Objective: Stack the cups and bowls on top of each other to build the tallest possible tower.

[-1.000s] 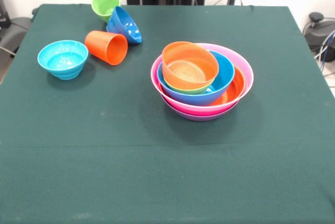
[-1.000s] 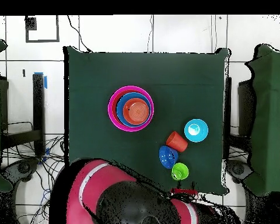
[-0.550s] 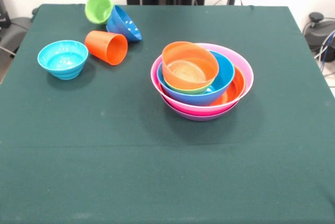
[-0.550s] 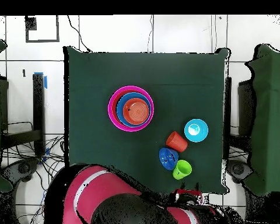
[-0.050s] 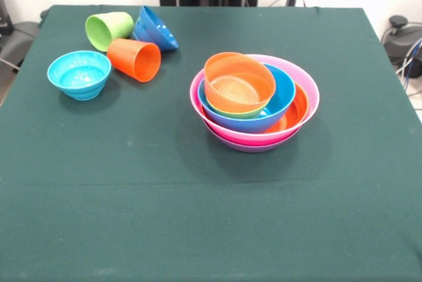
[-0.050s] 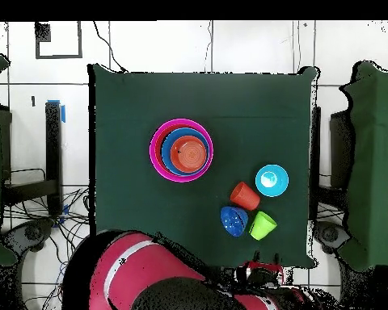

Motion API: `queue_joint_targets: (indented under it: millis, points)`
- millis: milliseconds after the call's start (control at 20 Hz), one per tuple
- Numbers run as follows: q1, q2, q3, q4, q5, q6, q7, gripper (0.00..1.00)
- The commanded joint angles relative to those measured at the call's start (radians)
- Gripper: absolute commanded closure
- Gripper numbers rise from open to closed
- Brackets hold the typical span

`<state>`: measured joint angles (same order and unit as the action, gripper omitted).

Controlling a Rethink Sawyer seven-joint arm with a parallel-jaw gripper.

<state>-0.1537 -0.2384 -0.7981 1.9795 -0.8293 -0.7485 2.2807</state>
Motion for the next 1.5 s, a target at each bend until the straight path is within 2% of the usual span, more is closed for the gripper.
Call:
queue_joint_targets:
  millis: [50,250,400,500,850,1500]
  points:
    - [-0.048,0.033,0.131,-0.08,-0.03,-0.025,-0.035,0.0]
    - [-0.109,0.077,0.118,-0.045,0.021,-0.143,-0.128,0.0]
    - [-0.167,0.14,0.133,-0.039,0.07,-0.246,-0.188,0.0]
    - [-0.18,0.172,0.141,-0.05,0.09,-0.279,-0.202,0.0]
    - [-0.156,0.204,0.131,-0.092,0.085,-0.279,-0.167,0.0]
    - [-0.142,0.211,0.148,-0.209,-0.038,-0.225,-0.068,0.0]
